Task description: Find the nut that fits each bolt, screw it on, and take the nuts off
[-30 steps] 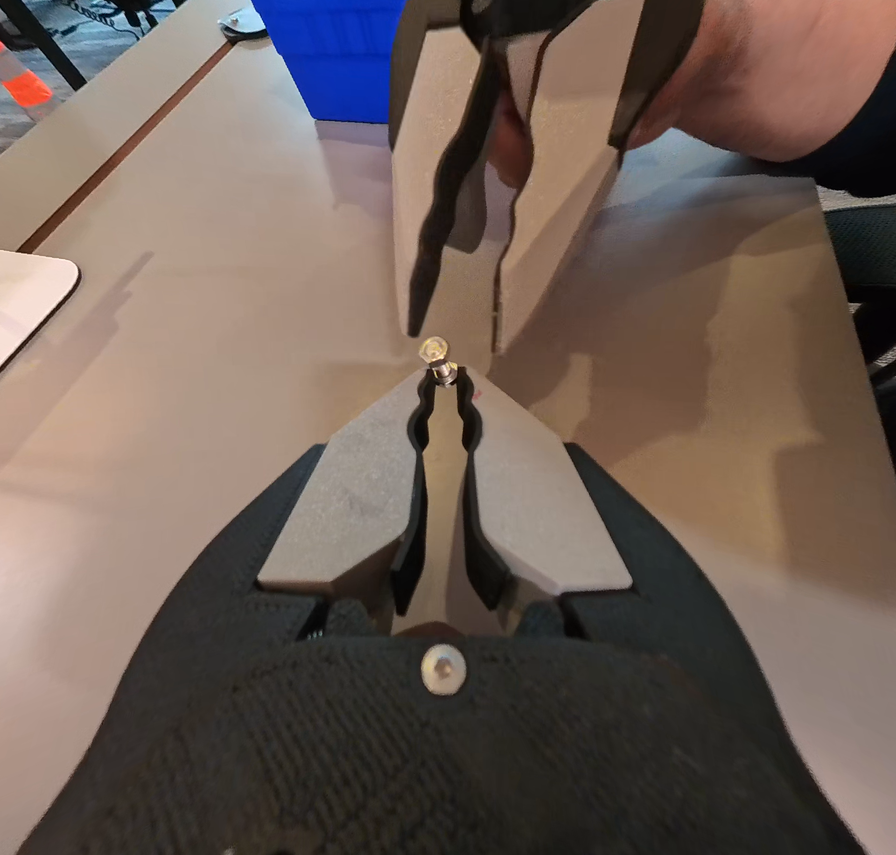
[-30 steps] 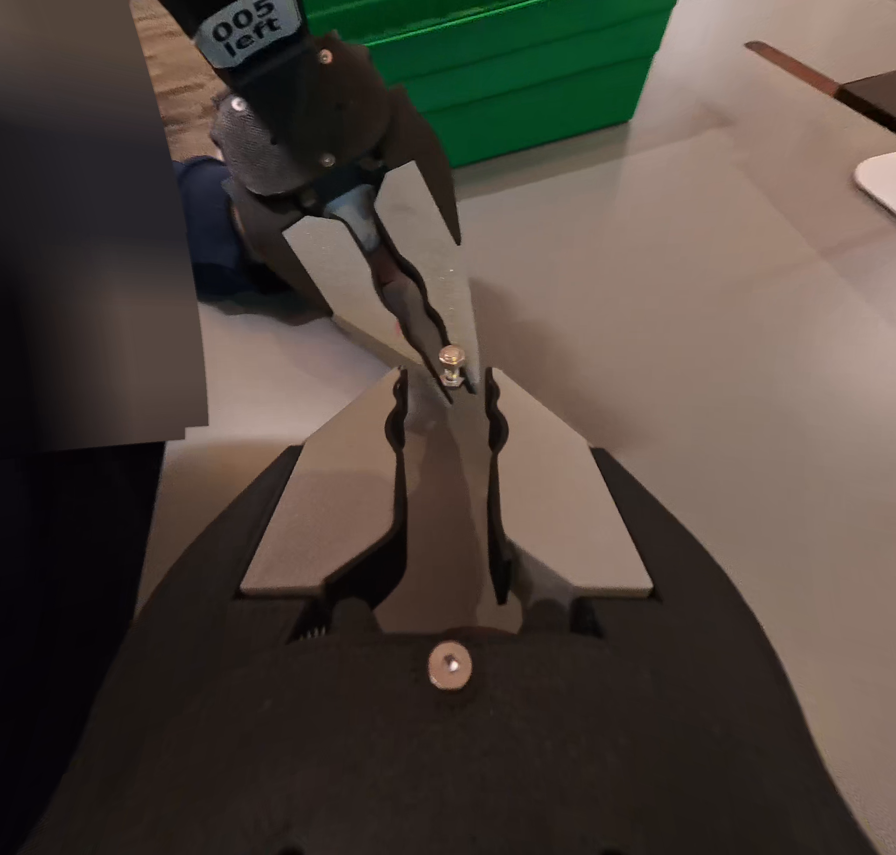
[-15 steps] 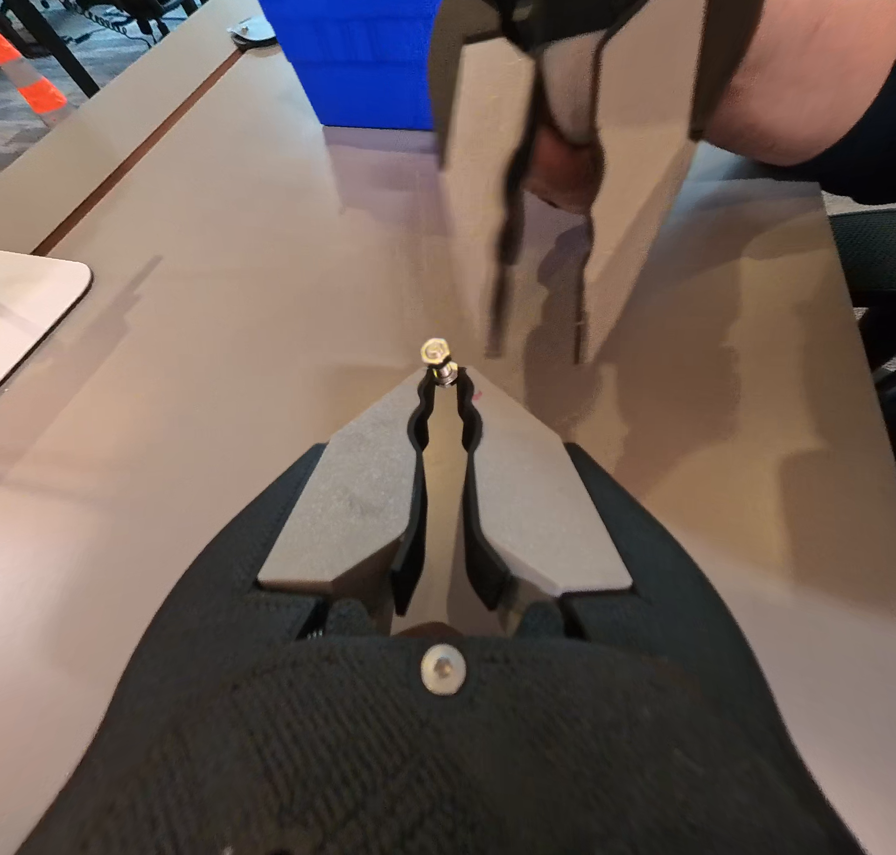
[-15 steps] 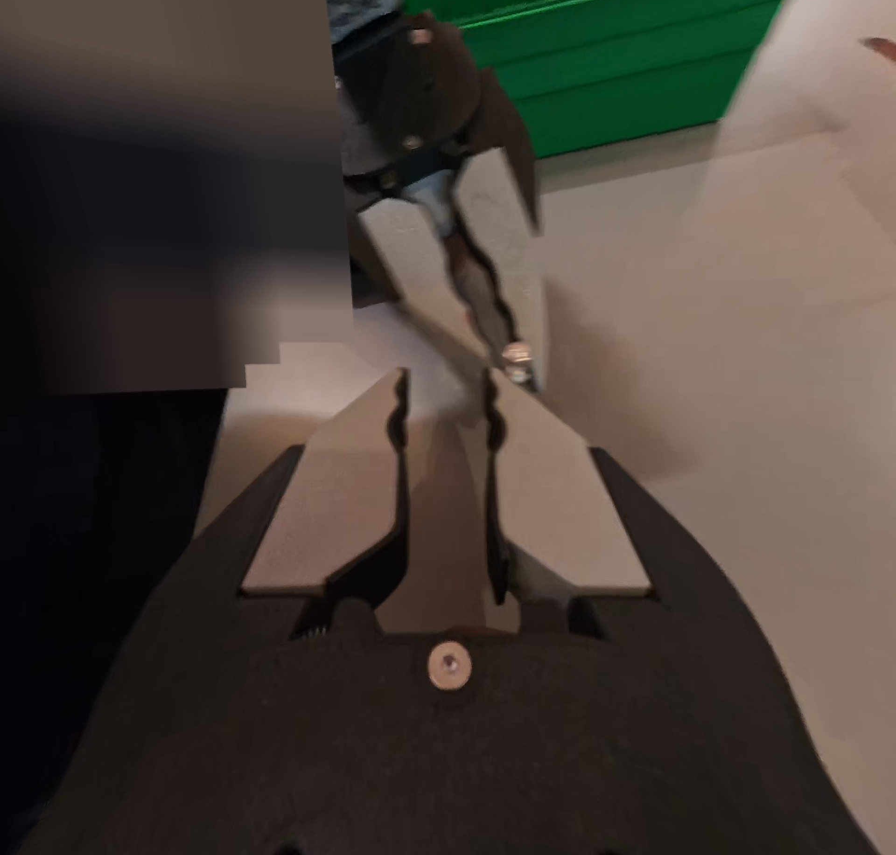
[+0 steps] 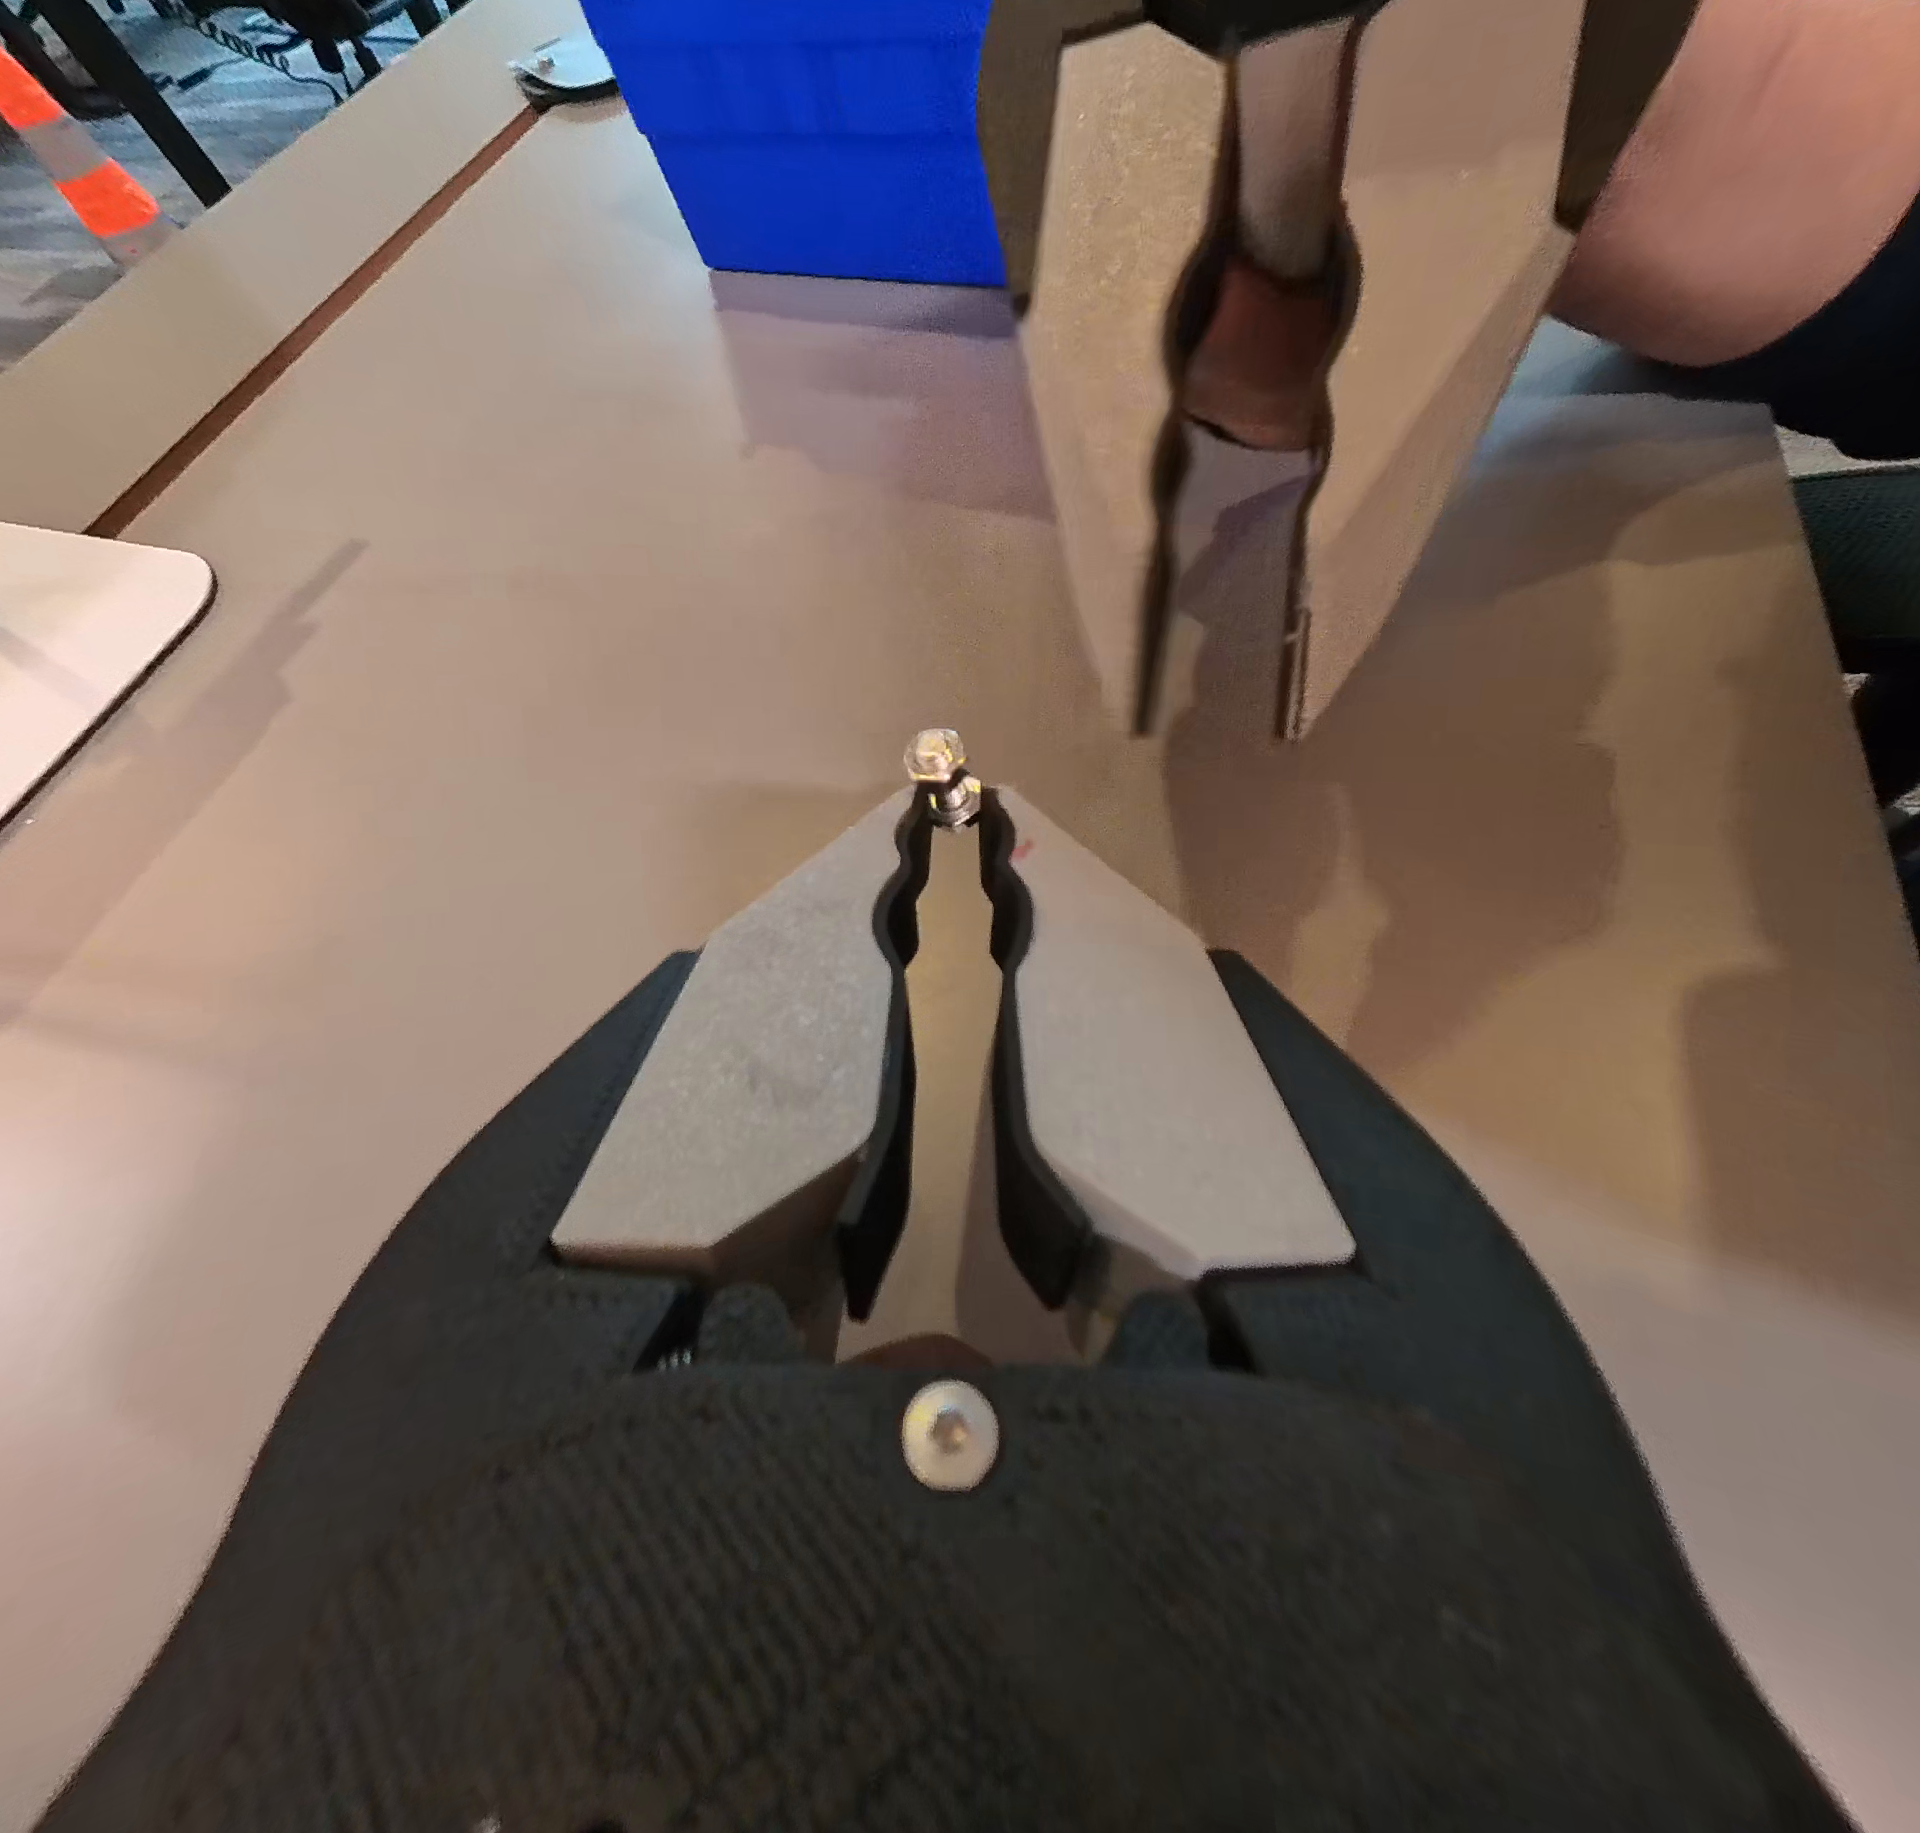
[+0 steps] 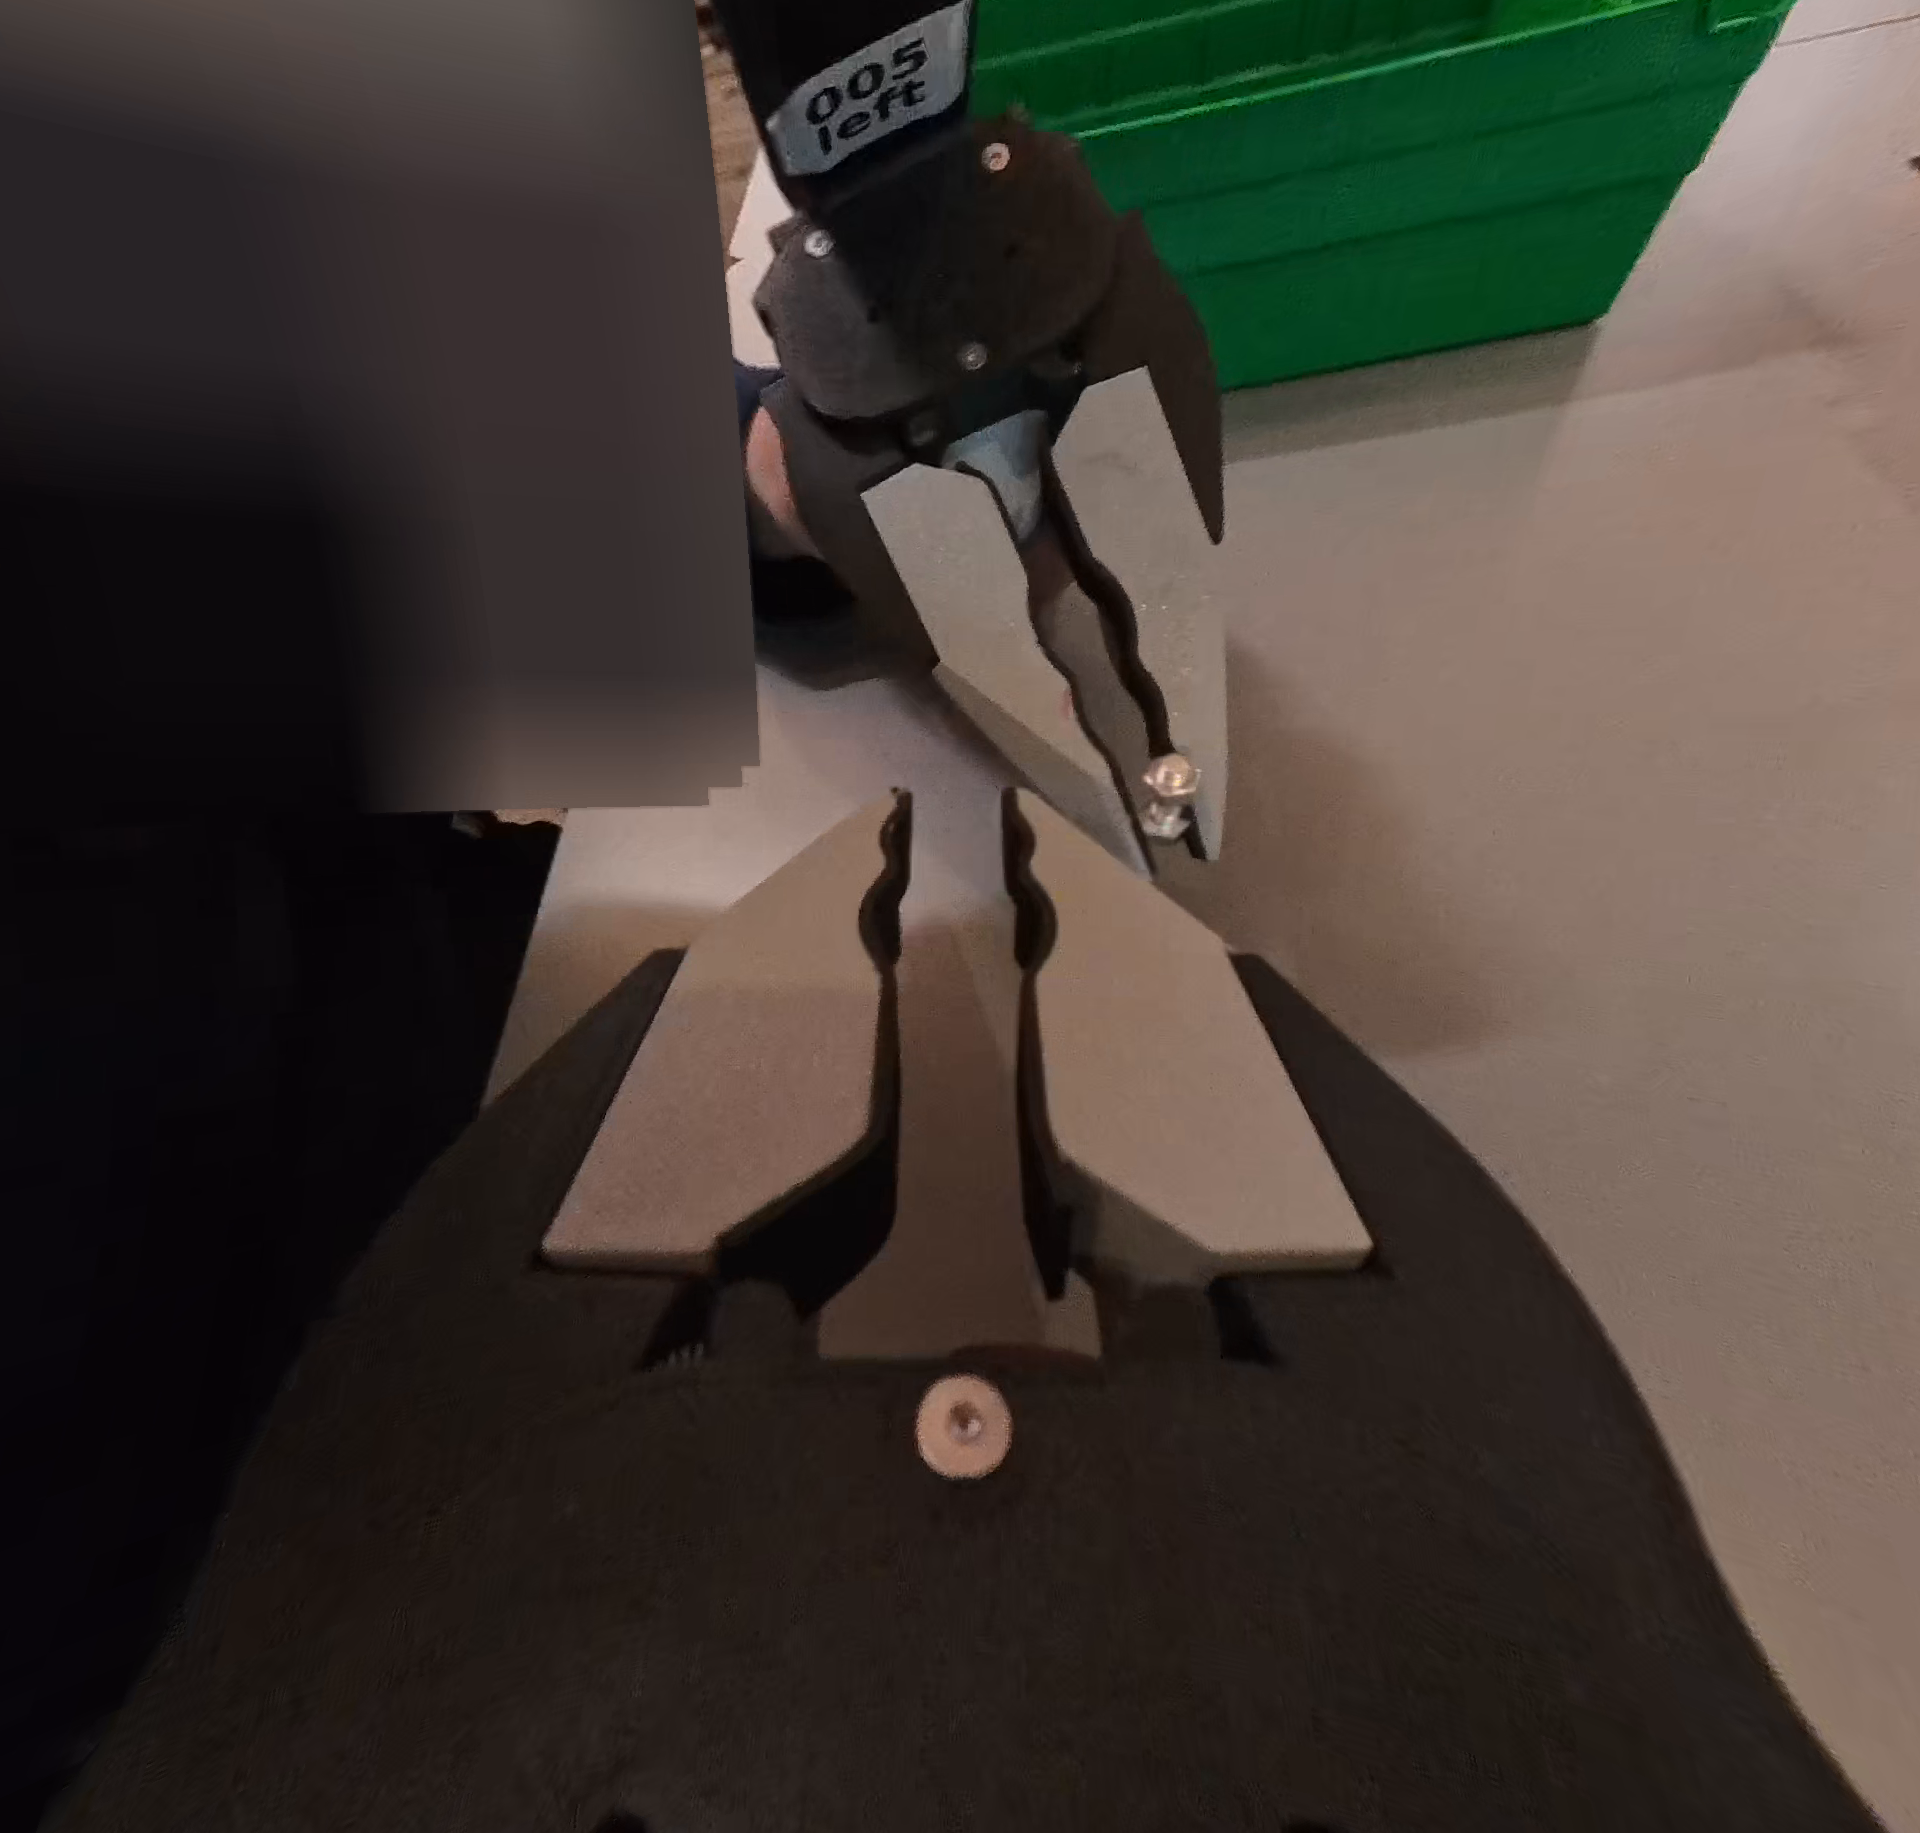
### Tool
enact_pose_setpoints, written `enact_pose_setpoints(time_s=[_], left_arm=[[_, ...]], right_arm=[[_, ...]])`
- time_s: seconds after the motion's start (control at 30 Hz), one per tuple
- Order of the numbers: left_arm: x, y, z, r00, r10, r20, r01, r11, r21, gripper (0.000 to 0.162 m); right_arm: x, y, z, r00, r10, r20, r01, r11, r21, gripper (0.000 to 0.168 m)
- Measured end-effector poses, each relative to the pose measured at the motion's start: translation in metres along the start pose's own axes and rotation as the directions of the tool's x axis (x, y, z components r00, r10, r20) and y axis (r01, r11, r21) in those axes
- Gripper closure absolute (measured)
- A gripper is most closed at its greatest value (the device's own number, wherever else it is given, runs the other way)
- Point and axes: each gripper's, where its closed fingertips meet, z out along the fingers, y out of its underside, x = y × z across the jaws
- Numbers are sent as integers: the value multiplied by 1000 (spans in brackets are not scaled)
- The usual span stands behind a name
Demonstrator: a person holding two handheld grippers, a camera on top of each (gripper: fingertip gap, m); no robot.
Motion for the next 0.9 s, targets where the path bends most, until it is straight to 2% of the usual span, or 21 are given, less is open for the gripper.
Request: enact_pose_setpoints(time_s=[0.07, 0.13, 0.27, 0.3, 0.33, 0.37, 0.43, 0.5, 0.57, 0.63, 0.67, 0.7, 0.73, 0.8, 0.9], left_arm=[[1, 0, 1, 1000, 3, -2, -3, 1000, -2, 155], [3, 0, 2, 1000, 9, -7, -9, 1000, -5, 155], [2, 0, 2, 1000, 10, -2, -10, 1000, -5, 155], [1, 0, 1, 1000, 6, 3, -6, 1000, -4, 155], [0, 0, 1, 1000, 2, 5, -2, 1000, -2, 155], [-1, 0, 0, 1000, 1, 6, -1, 1000, 1, 155], [0, 0, 1, 1000, 3, 3, -3, 1000, -1, 155], [3, 0, 3, 1000, 9, -3, -9, 1000, -4, 155], [4, 1, 4, 1000, 16, -3, -16, 1000, -9, 155], [5, 1, 4, 1000, 18, -12, -18, 1000, -11, 154], [4, 2, 4, 1000, 17, -3, -17, 1000, -12, 155], [1, 3, 4, 1000, 20, 7, -20, 1000, -20, 155], [0, 4, 4, 1000, 15, 8, -15, 1000, -22, 155], [1, 5, 5, 1000, -2, -11, 2, 1000, -22, 155], [5, 8, 9, 999, 33, -14, -33, 999, -32, 155]], right_arm=[[19, -4, -2, 995, 26, -91, -24, 1000, 17, 138], [35, 0, -3, 984, 66, -168, -66, 998, 4, 133], [18, 6, 2, 996, 47, -81, -51, 998, -39, 131], [6, 7, 1, 1000, 7, -21, -8, 998, -58, 160], [-4, 4, -1, 1000, -18, 23, 19, 999, -47, 165], [-5, 0, -2, 1000, -25, 17, 26, 999, -35, 162], [14, -6, -5, 997, -2, -82, 1, 1000, -13, 143], [35, -2, -7, 983, 57, -173, -61, 998, -17, 132], [31, 2, -4, 989, 89, -120, -92, 996, -14, 132], [20, 4, -2, 996, 32, -85, -36, 998, -44, 125], [15, 7, -5, 996, -24, -82, 17, 997, -74, 141], [-1, 7, -6, 998, -61, -7, 60, 996, -70, 168], [-6, 2, -7, 998, -56, 21, 56, 998, -39, 164], [11, -4, -8, 998, -9, -59, 8, 1000, -8, 149], [52, 9, -13, 964, 112, -240, -118, 993, -14, 144]])
